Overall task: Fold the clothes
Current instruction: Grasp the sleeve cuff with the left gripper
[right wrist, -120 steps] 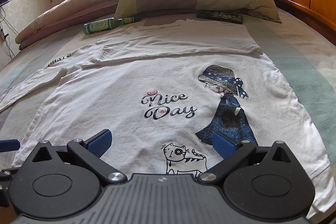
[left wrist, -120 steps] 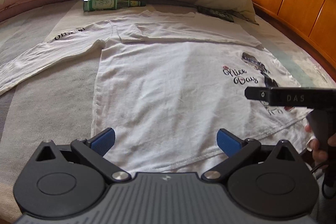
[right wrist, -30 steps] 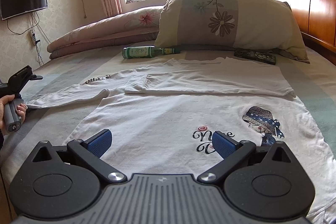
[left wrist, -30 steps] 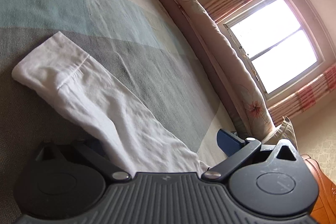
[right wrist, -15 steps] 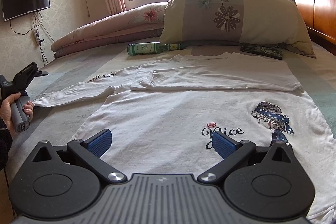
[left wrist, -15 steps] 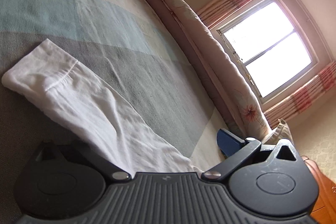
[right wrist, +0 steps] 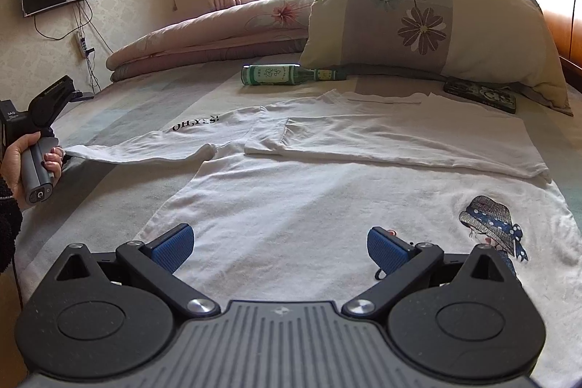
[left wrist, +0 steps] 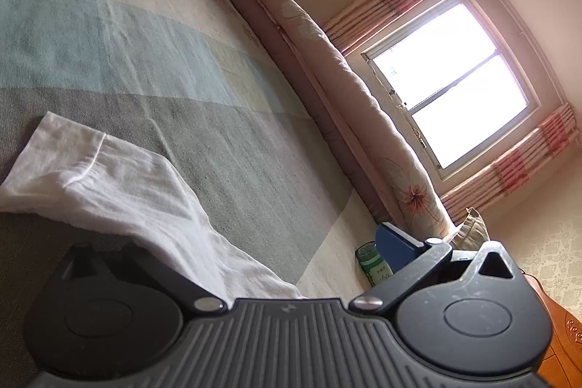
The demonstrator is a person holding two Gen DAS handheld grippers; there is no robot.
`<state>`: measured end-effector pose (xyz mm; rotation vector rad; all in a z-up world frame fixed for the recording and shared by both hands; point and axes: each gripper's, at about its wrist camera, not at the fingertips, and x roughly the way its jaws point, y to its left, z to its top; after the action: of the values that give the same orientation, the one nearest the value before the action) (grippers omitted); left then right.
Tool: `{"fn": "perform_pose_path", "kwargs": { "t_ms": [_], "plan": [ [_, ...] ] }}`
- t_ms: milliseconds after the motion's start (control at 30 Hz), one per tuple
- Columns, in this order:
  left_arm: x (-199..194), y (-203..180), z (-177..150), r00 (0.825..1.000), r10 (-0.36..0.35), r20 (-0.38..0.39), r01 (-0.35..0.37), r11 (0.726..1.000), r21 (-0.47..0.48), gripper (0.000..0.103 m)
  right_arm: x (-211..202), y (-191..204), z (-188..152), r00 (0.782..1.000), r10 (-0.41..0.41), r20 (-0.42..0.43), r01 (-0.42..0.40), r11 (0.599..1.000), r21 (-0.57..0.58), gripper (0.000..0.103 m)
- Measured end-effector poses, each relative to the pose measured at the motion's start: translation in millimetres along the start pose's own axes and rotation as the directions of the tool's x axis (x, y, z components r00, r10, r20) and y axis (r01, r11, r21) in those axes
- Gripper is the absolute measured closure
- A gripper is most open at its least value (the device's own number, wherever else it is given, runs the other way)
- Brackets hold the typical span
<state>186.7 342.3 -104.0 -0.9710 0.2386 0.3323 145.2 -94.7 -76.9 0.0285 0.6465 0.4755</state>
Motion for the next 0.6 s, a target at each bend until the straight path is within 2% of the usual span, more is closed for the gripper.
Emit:
{"fn": "perform_pose_path", "kwargs": {
  "t_ms": [100, 167, 267, 367, 467, 600],
  "plan": [
    [0, -11, 2, 1.000, -0.011, -0.013, 0.011, 1.000, 0.021, 0.001, 10, 5, 7, 1.000, 0.026, 0.002, -0.026, 0.999, -0.023, 0.000],
    [0, -18, 2, 1.000, -0.011, -0.022, 0.012, 0.999, 0.040, 0.001, 14, 7, 0, 0.998, 0.059, 0.002, -0.059, 0.998, -0.033, 0.000],
    [-1, -31, 0, 0.999, -0.023, -0.029, 0.025, 0.997, 0.072, 0.001, 20, 8, -13, 0.995, 0.085, -0.058, -0.087, 0.995, -0.046, 0.000],
    [0, -49, -8, 0.998, -0.041, -0.049, 0.046, 0.992, 0.115, 0.001, 19, 10, -16, 0.993, 0.096, -0.075, -0.100, 0.993, -0.063, 0.000],
    [1, -69, -18, 0.995, -0.063, -0.080, 0.075, 0.986, 0.150, 0.001, 11, 6, -12, 0.993, 0.105, -0.045, -0.107, 0.993, -0.042, 0.000],
    [6, -98, -31, 0.987, -0.087, -0.134, 0.111, 0.978, 0.177, 0.001, 12, -5, -14, 0.993, 0.100, -0.063, -0.099, 0.995, 0.014, 0.000]
  ]
}}
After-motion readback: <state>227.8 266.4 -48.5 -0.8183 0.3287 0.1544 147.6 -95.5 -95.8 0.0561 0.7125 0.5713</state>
